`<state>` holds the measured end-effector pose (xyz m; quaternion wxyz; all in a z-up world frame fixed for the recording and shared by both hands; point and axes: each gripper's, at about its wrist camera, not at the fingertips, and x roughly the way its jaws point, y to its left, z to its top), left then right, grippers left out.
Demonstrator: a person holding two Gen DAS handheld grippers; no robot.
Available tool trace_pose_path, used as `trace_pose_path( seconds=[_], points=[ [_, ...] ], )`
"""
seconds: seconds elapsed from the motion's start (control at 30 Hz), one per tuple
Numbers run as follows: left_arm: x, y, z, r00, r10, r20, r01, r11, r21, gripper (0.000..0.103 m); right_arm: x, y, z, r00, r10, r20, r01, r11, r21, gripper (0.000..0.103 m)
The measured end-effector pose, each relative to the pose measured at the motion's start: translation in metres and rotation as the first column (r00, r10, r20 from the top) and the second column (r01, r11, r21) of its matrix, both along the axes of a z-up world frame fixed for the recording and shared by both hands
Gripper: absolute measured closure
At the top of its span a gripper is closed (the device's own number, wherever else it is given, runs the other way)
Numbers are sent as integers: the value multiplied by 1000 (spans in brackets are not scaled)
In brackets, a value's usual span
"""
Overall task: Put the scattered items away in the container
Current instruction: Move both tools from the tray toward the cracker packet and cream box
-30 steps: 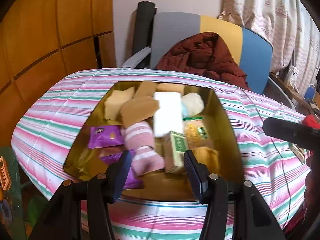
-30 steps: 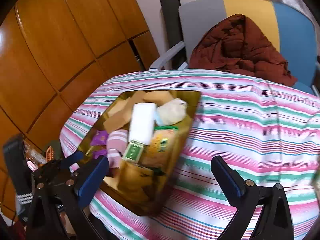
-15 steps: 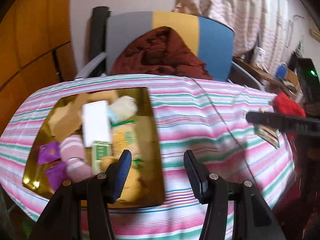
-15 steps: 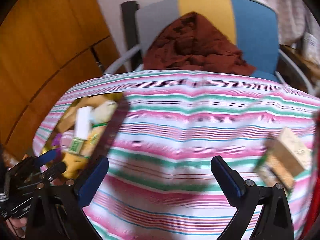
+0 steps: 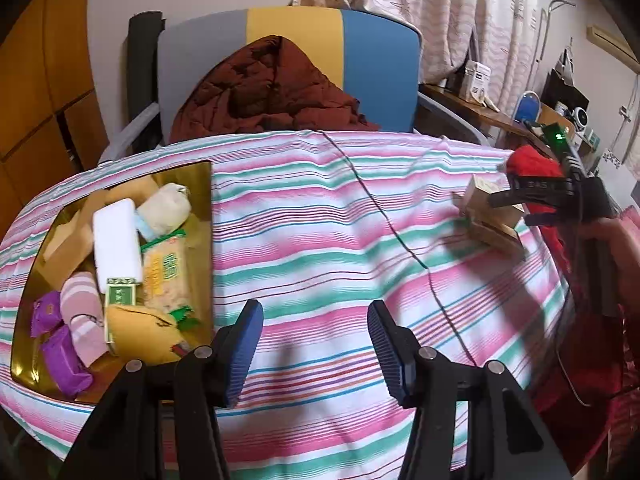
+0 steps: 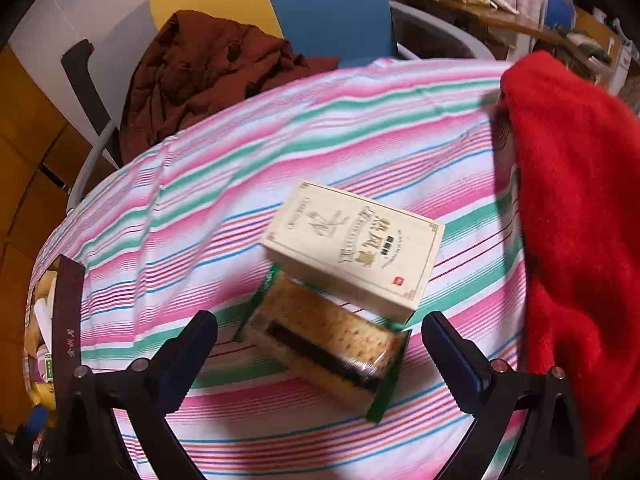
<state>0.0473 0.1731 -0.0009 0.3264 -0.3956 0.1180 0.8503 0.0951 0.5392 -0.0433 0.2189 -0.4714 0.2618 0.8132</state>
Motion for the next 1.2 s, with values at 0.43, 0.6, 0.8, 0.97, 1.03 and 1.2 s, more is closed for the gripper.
trace_pose_path(
  seconds=[0.43,0.6,0.8,0.97,1.03,1.2],
  points=[
    [0,16,-6,1000,-20,19,21,1000,-14,48,-10,-27,-17,913,160,-376,-326,839,-436,0],
    [-1,26,-10,999,-32,31,32,999,-20,48,8,-26,31,910,165,-380,-205,976,-67,0],
    [-5,37,-17,994,-49,101,47,999,16,48,-5,1,35,958,132,-254,-108,988,108,0],
    [-10,51,-21,987,-74,143,68,996,49,47,-10,34,7,978,91,-190,-81,995,62,0],
    [-13,59,-22,986,-81,147,76,996,43,47,-8,37,6,980,100,-175,-88,993,76,0],
    [-17,88,-28,982,-101,158,97,995,30,47,-6,21,11,952,178,-250,-182,983,7,0]
  ],
)
